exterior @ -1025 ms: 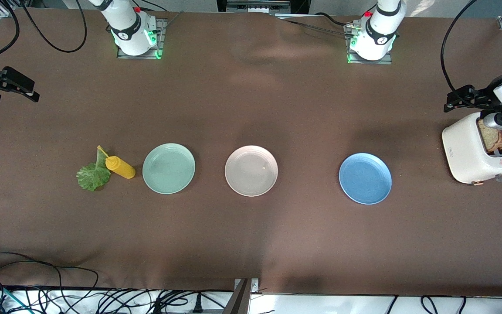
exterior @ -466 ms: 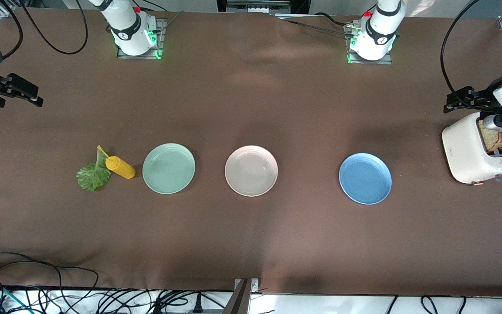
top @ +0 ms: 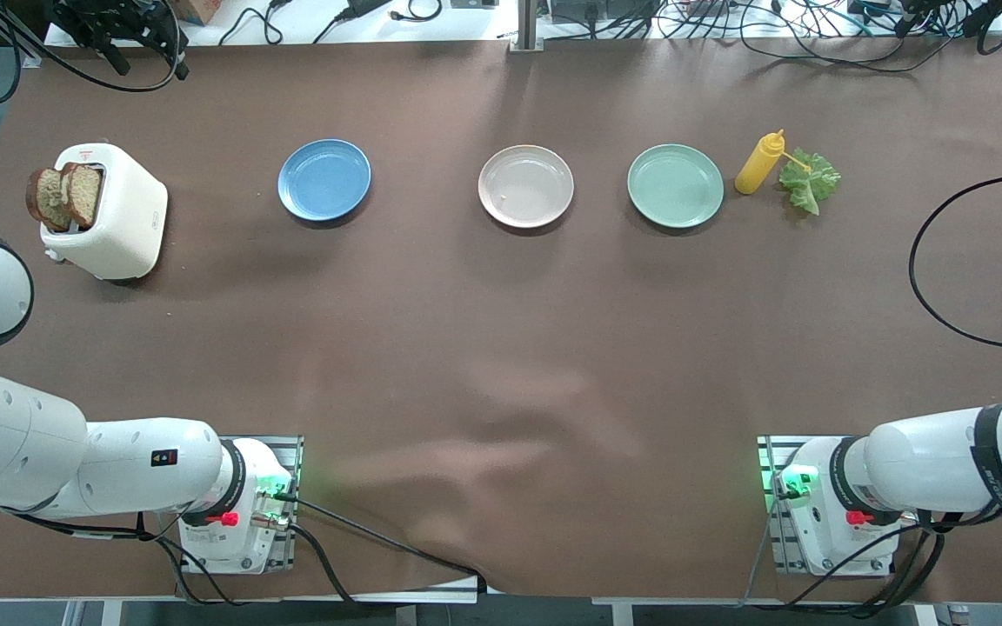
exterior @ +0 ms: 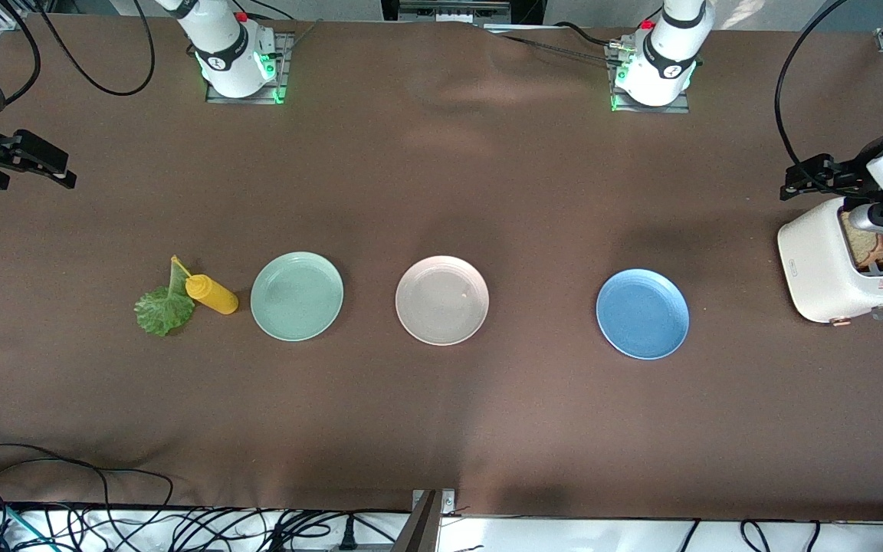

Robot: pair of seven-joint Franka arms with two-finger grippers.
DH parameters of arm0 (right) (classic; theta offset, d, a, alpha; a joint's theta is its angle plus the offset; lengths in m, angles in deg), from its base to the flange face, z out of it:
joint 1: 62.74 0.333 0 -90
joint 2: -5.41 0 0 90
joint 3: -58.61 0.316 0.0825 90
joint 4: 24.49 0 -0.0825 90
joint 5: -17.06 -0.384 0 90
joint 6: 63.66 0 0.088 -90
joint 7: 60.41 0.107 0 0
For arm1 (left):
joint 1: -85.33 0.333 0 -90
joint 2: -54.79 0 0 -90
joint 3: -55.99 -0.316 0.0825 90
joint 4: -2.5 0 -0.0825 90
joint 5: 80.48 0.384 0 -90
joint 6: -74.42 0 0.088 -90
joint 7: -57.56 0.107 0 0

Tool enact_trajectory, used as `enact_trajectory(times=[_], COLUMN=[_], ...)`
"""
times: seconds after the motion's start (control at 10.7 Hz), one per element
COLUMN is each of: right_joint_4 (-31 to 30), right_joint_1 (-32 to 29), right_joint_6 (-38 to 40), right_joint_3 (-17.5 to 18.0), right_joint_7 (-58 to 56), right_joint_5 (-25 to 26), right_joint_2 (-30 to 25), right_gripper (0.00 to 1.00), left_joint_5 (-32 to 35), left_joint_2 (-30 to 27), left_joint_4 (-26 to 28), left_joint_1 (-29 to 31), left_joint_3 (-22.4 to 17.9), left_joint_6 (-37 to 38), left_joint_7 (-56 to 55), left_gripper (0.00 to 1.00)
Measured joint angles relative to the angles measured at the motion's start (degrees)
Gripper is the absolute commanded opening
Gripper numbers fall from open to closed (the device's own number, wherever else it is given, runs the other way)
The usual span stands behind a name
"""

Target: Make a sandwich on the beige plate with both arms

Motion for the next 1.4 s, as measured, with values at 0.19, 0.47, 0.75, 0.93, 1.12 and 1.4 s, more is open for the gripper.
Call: enact_trajectory(times=[0.19, 0.47, 0.75, 0.93, 1.12, 1.4], right_joint_4=[0.0, 0.0, 0.0, 0.0, 0.0, 0.1], right_joint_1=[0.0, 0.0, 0.0, 0.0, 0.0, 0.0], right_joint_6=[0.0, 0.0, 0.0, 0.0, 0.0, 0.0], right_joint_3=[0.0, 0.0, 0.0, 0.0, 0.0, 0.0], right_joint_7=[0.0, 0.0, 0.0, 0.0, 0.0, 0.0], right_joint_5=[0.0, 0.0, 0.0, 0.1, 0.1, 0.1], right_joint_2=[0.0, 0.0, 0.0, 0.0, 0.0, 0.0], right_gripper=[1.00, 1.00, 1.00, 1.00, 1.00, 1.00], left_joint_5=[0.0, 0.0, 0.0, 0.0, 0.0, 0.0], left_joint_2=[0.1, 0.2, 0.4, 0.4, 0.5, 0.6], left_joint_4=[0.0, 0.0, 0.0, 0.0, 0.0, 0.0], left_joint_1=[0.0, 0.0, 0.0, 0.0, 0.1, 0.9], left_joint_3=[0.0, 0.0, 0.0, 0.0, 0.0, -0.2], left_joint_6=[0.0, 0.0, 0.0, 0.0, 0.0, 0.0], left_joint_7=[0.0, 0.0, 0.0, 0.0, 0.0, 0.0], left_gripper=[1.00, 1.00, 1.00, 1.00, 1.00, 1.00])
